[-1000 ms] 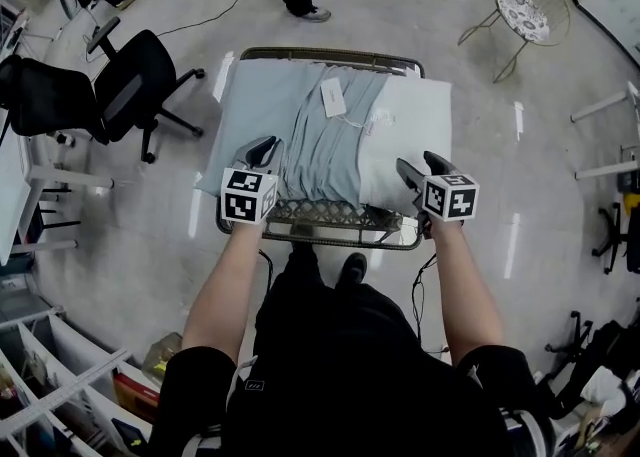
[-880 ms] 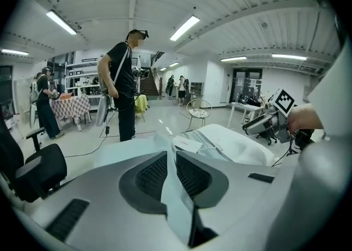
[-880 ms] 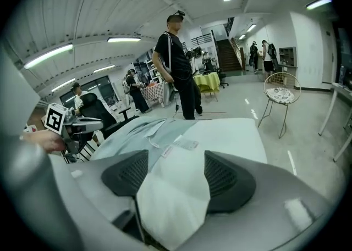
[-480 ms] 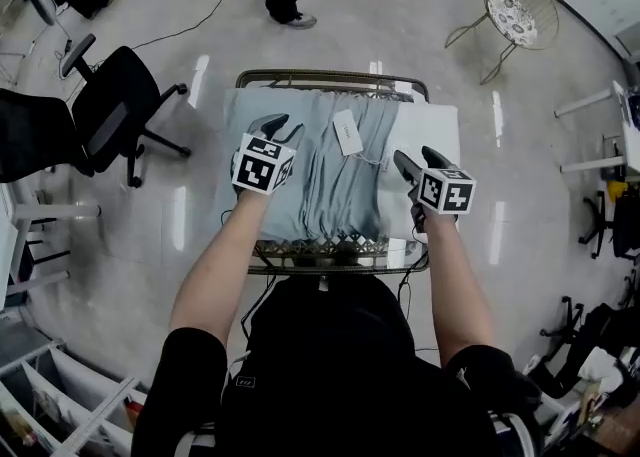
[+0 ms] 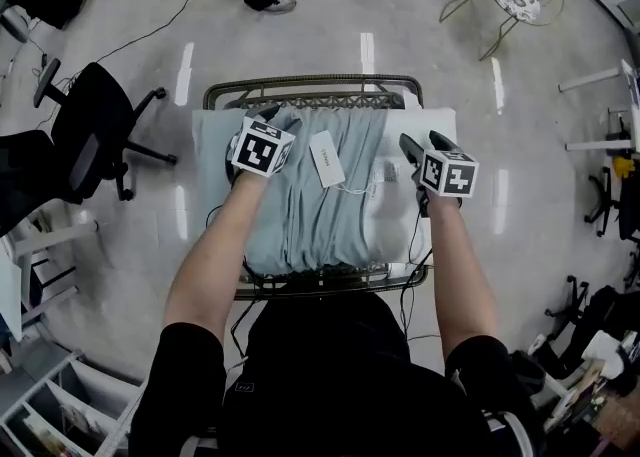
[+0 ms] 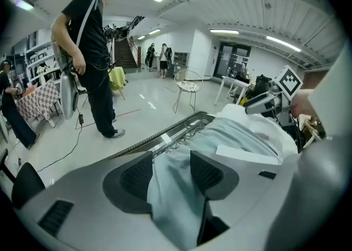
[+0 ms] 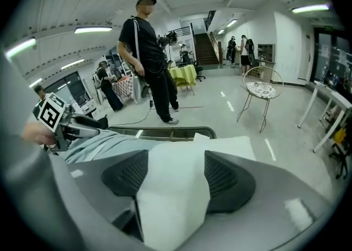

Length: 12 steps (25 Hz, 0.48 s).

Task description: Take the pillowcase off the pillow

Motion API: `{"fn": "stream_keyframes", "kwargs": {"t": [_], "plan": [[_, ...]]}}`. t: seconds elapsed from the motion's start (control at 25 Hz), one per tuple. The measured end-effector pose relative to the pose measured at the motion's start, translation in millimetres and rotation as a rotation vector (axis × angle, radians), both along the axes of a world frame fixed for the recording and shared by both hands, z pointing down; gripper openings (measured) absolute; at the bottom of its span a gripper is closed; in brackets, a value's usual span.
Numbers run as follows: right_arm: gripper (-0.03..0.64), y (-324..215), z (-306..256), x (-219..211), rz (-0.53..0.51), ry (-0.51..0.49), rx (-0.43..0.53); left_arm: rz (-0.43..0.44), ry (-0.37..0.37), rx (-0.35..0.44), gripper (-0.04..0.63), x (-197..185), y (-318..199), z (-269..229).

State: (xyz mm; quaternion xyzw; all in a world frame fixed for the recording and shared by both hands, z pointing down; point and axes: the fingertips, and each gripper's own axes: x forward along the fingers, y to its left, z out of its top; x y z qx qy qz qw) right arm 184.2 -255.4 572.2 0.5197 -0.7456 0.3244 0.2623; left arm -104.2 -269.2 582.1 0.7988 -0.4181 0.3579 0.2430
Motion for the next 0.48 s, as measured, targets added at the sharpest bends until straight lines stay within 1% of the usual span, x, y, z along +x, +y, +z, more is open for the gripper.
{"fn": "stream_keyframes", "kwargs": {"t": [0.04, 0.12, 0.2, 0.28, 0.32, 0.36, 0.48], "plan": [[0.333, -8.1, 3.6, 10.3, 0.008, 0.011, -0.004, 0.004, -0.015, -0.013, 0.204, 0.1, -1.1, 5.9], [0.377, -19.1, 11.6, 33.7, 0.021, 0.019, -0.026, 0.022, -0.050, -0.038, 0.204, 0.2, 0.7, 15.2], [0.449, -23.7, 23.7, 57.6, 0.026, 0.014, -0.074, 0.054, -0.083, -0.055, 0.206, 2.1, 5.3, 22.1], [0.536, -23.7, 43.1, 75.2, 0.022, -0.007, -0.143, 0.074, -0.113, -0.065, 0.206, 3.7, 7.4, 29.2], [0.584, -22.5, 54.9, 78.6, 0.018, -0.041, -0.181, 0.079, -0.122, -0.072, 0.206, 4.0, 7.1, 32.9], [0.607, -21.0, 66.1, 78.0, 0.013, -0.091, -0.216, 0.084, -0.127, -0.079, 0.206, 4.4, 6.2, 36.2], [0.609, -18.2, 84.5, 65.8, -0.017, -0.237, -0.276, 0.111, -0.142, -0.085, 0.206, 6.8, 3.5, 40.9]]}}
